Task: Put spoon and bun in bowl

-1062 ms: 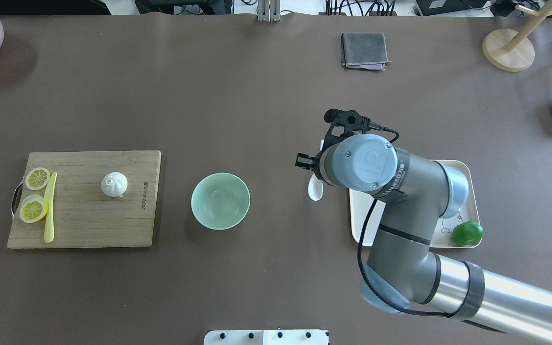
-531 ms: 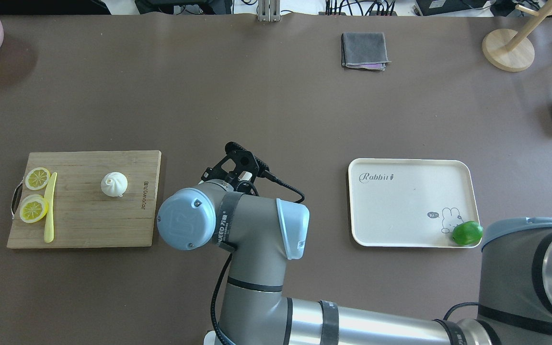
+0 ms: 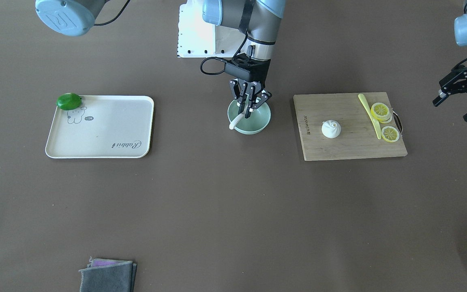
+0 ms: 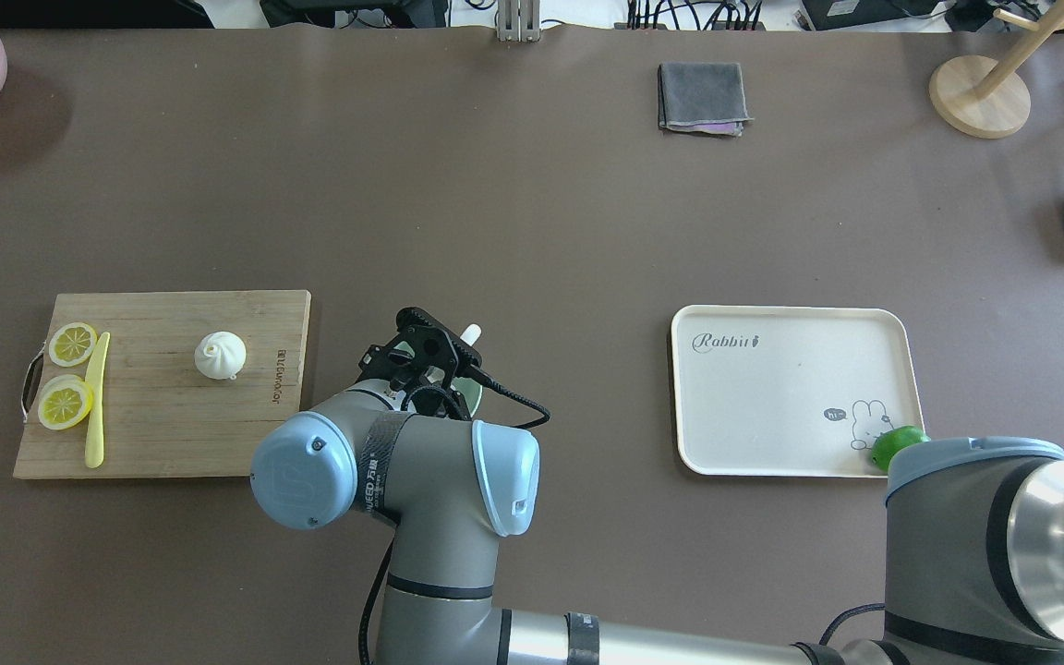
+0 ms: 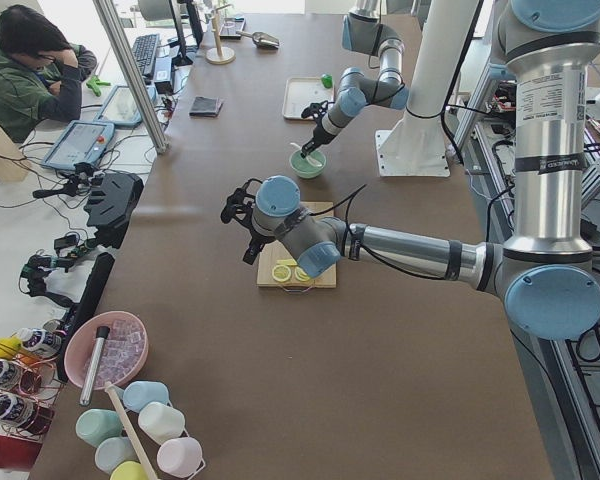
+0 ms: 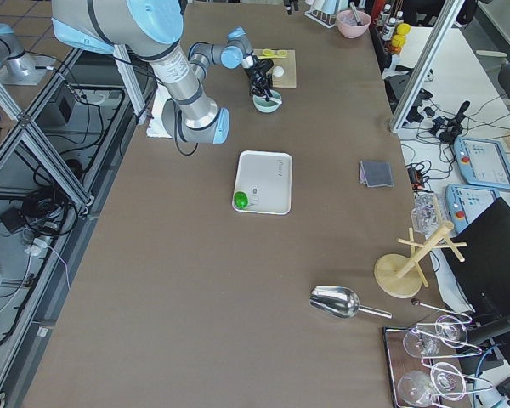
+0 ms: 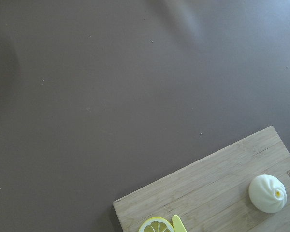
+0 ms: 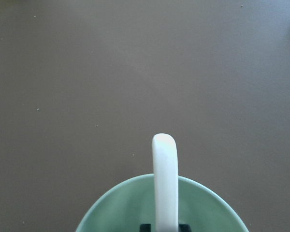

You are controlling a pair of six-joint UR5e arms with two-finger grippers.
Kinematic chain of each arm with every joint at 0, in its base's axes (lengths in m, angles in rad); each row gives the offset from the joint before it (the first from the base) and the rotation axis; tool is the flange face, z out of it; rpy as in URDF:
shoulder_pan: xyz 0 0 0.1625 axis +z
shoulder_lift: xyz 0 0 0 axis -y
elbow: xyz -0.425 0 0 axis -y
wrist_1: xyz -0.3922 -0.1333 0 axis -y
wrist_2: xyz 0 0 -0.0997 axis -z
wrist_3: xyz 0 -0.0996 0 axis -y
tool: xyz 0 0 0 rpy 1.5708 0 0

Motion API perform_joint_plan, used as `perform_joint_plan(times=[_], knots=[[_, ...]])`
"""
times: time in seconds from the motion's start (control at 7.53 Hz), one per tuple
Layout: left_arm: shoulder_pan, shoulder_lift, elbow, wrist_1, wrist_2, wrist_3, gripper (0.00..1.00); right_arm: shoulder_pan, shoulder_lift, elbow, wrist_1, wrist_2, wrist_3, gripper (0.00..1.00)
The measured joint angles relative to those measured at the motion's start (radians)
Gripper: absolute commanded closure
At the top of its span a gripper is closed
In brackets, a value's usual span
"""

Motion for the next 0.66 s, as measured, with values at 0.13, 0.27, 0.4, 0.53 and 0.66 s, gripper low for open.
perform_joint_plan(times=[0.13,0.27,0.4,0.53,0.66], knots=[[0.000,-0.002,0.000,0.000,0.001,0.000,0.01,-0.001,0.000,0.004,-0.004,-0.023,-0.009,0.00],[0.001,-0.004,-0.001,0.001,0.001,-0.002,0.01,0.005,-0.001,0.022,-0.010,-0.038,-0.030,0.00],[0.003,-0.007,-0.005,0.001,0.001,-0.013,0.01,0.025,-0.010,0.064,-0.013,-0.039,-0.079,0.00],[0.018,-0.013,-0.016,-0.002,0.014,-0.045,0.01,0.061,-0.042,0.136,-0.013,-0.012,-0.156,0.00],[0.062,-0.018,-0.034,-0.014,0.065,-0.102,0.01,0.110,-0.101,0.226,-0.010,0.045,-0.252,0.00]])
